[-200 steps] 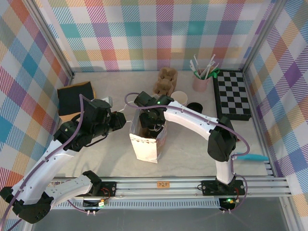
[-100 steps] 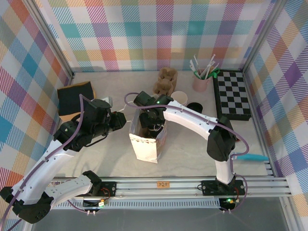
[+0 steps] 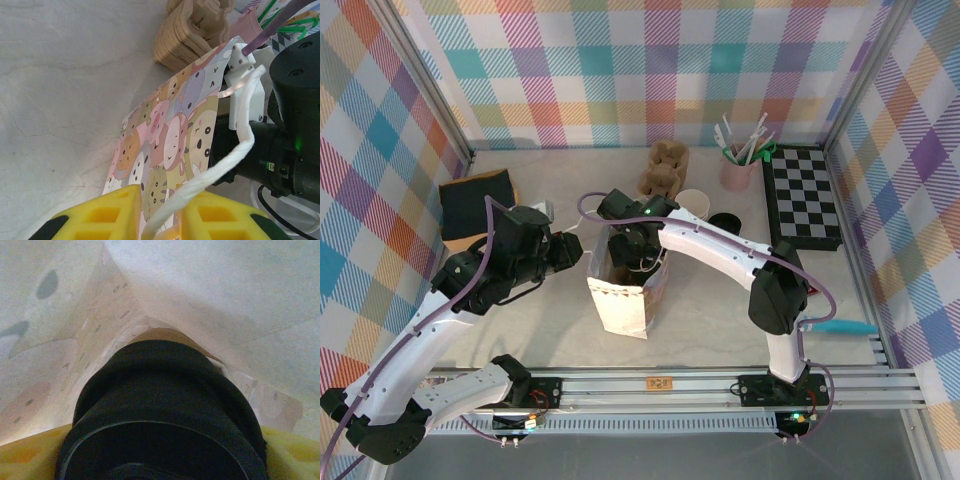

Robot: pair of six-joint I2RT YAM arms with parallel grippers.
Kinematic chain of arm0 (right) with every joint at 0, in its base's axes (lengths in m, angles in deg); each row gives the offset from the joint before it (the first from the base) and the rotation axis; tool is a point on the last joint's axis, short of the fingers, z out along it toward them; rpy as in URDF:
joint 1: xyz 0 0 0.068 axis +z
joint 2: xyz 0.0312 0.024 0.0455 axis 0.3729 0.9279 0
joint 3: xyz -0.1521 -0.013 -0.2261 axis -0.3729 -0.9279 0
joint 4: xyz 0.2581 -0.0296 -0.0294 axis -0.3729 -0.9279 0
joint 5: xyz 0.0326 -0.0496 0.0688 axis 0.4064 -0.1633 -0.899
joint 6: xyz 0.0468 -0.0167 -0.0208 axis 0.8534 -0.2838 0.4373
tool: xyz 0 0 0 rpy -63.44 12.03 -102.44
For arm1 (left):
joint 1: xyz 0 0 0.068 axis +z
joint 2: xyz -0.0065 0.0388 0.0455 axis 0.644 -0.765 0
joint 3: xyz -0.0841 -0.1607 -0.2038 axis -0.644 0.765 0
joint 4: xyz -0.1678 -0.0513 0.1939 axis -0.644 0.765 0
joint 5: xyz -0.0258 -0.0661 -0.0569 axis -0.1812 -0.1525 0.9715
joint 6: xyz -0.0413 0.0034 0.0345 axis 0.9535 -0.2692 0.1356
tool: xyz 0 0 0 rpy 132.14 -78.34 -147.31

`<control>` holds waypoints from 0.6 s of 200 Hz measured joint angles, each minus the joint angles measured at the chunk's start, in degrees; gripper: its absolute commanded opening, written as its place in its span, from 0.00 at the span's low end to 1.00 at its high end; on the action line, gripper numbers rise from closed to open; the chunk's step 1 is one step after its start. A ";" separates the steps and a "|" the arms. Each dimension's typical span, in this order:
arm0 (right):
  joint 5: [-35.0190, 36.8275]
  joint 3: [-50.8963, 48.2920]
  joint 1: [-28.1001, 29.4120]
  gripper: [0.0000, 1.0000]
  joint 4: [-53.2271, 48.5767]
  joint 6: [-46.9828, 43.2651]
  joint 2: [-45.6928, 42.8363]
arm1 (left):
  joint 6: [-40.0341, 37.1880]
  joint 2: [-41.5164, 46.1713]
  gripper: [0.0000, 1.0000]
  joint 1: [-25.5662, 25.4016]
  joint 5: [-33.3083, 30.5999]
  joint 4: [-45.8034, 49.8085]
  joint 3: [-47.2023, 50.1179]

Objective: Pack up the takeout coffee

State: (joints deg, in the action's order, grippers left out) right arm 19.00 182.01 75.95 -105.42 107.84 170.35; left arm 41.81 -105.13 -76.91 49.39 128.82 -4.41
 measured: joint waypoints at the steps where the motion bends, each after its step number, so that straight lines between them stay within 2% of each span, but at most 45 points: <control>1: 0.00 0.00 0.00 0.79 -0.02 0.00 0.00 | 0.00 0.00 0.25 0.00 0.00 0.00 0.00; 120: -0.70 2.03 0.39 0.85 -3.04 -0.07 0.63 | 0.00 0.39 0.27 0.00 -0.02 1.27 0.00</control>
State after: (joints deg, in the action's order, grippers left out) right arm 18.30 184.04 76.35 -108.46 107.77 170.98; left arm 41.81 -104.73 -76.91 49.37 130.09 -4.41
